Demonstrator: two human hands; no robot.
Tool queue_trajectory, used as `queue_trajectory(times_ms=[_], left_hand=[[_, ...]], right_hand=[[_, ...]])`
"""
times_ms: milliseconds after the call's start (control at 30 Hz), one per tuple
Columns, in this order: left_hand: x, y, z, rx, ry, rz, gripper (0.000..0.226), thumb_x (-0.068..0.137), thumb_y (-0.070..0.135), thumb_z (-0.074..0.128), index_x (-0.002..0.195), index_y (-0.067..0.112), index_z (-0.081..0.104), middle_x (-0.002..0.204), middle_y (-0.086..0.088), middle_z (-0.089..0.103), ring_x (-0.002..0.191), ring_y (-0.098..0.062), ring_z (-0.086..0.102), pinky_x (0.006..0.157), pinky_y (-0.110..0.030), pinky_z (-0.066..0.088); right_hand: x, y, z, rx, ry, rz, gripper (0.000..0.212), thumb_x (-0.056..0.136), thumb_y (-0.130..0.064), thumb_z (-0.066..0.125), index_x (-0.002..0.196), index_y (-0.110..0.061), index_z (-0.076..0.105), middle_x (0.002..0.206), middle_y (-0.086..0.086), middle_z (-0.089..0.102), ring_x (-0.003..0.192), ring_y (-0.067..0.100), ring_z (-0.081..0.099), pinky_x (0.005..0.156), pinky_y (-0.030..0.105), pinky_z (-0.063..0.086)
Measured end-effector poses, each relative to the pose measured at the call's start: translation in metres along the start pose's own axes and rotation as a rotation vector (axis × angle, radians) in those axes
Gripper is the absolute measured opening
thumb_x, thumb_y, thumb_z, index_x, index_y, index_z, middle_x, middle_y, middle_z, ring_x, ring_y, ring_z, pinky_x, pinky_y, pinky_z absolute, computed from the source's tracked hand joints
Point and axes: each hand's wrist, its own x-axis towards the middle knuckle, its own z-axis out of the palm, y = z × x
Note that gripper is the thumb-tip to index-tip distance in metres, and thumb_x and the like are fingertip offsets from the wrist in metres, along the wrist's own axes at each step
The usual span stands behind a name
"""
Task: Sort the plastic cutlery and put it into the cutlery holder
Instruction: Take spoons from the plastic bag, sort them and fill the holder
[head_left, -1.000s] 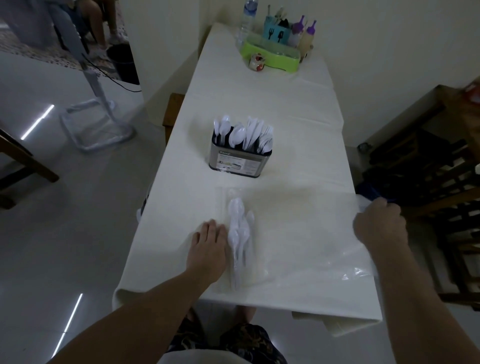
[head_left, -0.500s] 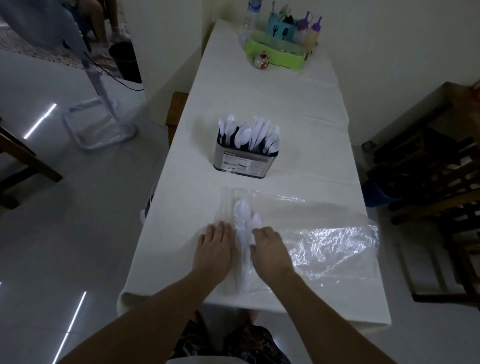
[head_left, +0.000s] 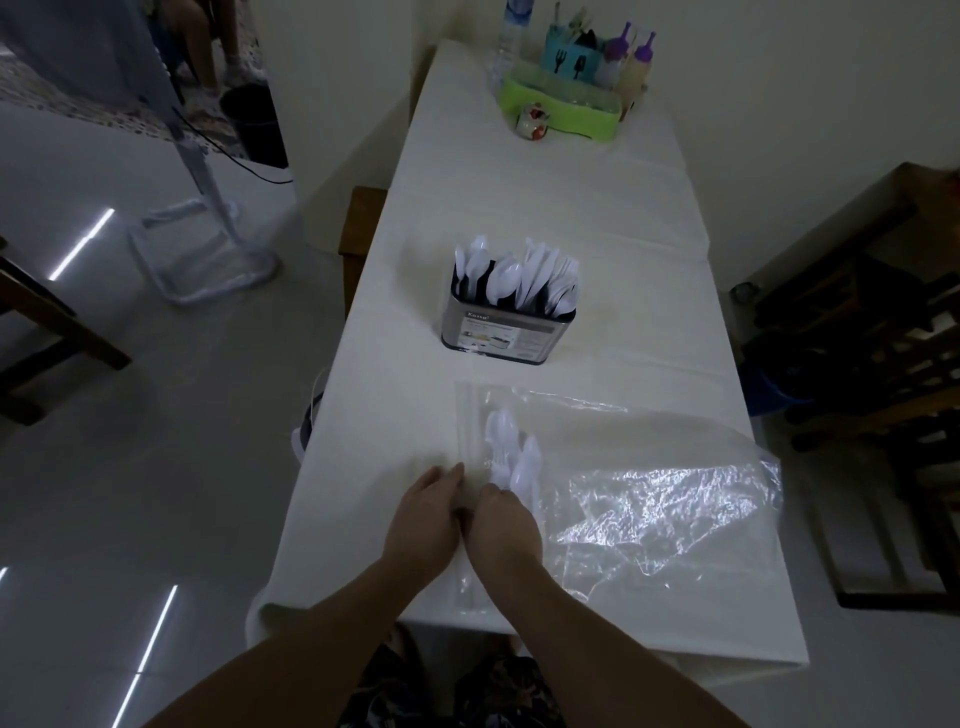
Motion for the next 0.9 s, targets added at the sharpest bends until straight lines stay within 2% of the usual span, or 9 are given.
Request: queue_trajectory(times_ms=[67, 233, 367, 433, 533, 633, 700, 800, 900], left_hand=[[0.001, 0.001, -0.003, -0.044, -0.025, -0.008, 0.038, 0.104, 0.021, 0.040, 0.140, 0.017, 0.050, 0.146, -0.006, 0.048, 0.134, -0.022, 0.043, 0.093, 0.001, 0.027], [-0.001, -0.002, -0.003, -0.017, -0.043, -0.025, 0.043, 0.105, 0.022, 0.036, 0.148, 0.021, 0.041, 0.154, -0.009, 0.040, 0.144, -0.023, 0.032, 0.118, -0.036, 0.027], [-0.001, -0.003, -0.005, -0.054, -0.076, -0.043, 0.043, 0.104, 0.028, 0.039, 0.146, 0.020, 0.044, 0.153, -0.006, 0.041, 0.142, -0.023, 0.035, 0.118, -0.036, 0.028], [0.000, -0.005, -0.005, -0.119, -0.076, -0.076, 0.046, 0.102, 0.038, 0.041, 0.145, 0.022, 0.046, 0.152, -0.005, 0.042, 0.139, -0.022, 0.039, 0.118, -0.038, 0.029], [0.000, -0.007, -0.003, 0.032, -0.082, 0.055, 0.044, 0.104, 0.030, 0.032, 0.143, 0.018, 0.049, 0.151, -0.009, 0.045, 0.143, -0.028, 0.034, 0.119, -0.038, 0.026], [-0.002, -0.009, -0.004, 0.188, -0.091, 0.182, 0.068, 0.094, 0.043, 0.012, 0.138, 0.014, 0.055, 0.141, -0.006, 0.056, 0.142, -0.030, 0.035, 0.118, -0.037, 0.024], [-0.002, -0.007, -0.004, 0.165, -0.074, 0.160, 0.055, 0.098, 0.034, 0.024, 0.131, 0.011, 0.061, 0.133, -0.007, 0.062, 0.136, -0.029, 0.043, 0.117, -0.038, 0.029], [-0.001, 0.008, -0.007, -0.013, 0.012, 0.027, 0.030, 0.099, 0.017, 0.041, 0.108, 0.009, 0.069, 0.105, -0.006, 0.070, 0.100, -0.022, 0.061, 0.092, -0.034, 0.048], [0.007, 0.019, -0.007, -0.207, 0.023, -0.177, 0.022, 0.098, 0.016, 0.048, 0.084, 0.012, 0.064, 0.083, -0.003, 0.066, 0.079, -0.021, 0.062, 0.071, -0.026, 0.042]], right_hand=[[0.000, -0.003, 0.002, -0.036, -0.024, 0.009, 0.025, 0.103, -0.018, 0.040, 0.118, -0.009, 0.058, 0.117, 0.009, 0.066, 0.106, 0.021, 0.065, 0.091, 0.029, 0.051], [0.006, -0.010, 0.003, -0.083, -0.054, 0.022, 0.023, 0.101, -0.013, 0.044, 0.114, -0.009, 0.063, 0.114, 0.010, 0.068, 0.106, 0.024, 0.066, 0.088, 0.032, 0.053], [0.008, -0.013, 0.001, -0.079, -0.069, 0.014, 0.025, 0.099, -0.016, 0.041, 0.109, -0.010, 0.063, 0.110, 0.011, 0.066, 0.103, 0.029, 0.063, 0.085, 0.038, 0.051], [0.009, -0.013, 0.001, -0.125, -0.111, 0.008, 0.026, 0.100, -0.012, 0.041, 0.115, -0.008, 0.062, 0.117, 0.013, 0.065, 0.110, 0.029, 0.062, 0.092, 0.037, 0.049], [0.008, -0.008, 0.001, -0.118, -0.118, -0.010, 0.026, 0.102, -0.006, 0.039, 0.121, 0.000, 0.058, 0.125, 0.016, 0.062, 0.117, 0.027, 0.060, 0.100, 0.034, 0.046], [0.004, -0.007, -0.001, -0.041, -0.075, 0.039, 0.026, 0.102, -0.011, 0.040, 0.117, -0.003, 0.059, 0.119, 0.013, 0.064, 0.112, 0.027, 0.061, 0.093, 0.033, 0.048], [0.003, -0.005, -0.003, -0.004, -0.034, 0.092, 0.025, 0.100, -0.020, 0.043, 0.111, -0.008, 0.062, 0.110, 0.010, 0.066, 0.104, 0.028, 0.063, 0.082, 0.034, 0.049], [0.007, -0.003, -0.002, -0.006, -0.016, 0.115, 0.024, 0.099, -0.026, 0.044, 0.107, -0.012, 0.062, 0.106, 0.006, 0.067, 0.099, 0.025, 0.065, 0.075, 0.031, 0.049], [0.009, -0.002, 0.004, 0.012, -0.011, 0.136, 0.022, 0.100, -0.027, 0.045, 0.102, -0.013, 0.061, 0.102, 0.005, 0.069, 0.095, 0.023, 0.067, 0.080, 0.033, 0.054]])
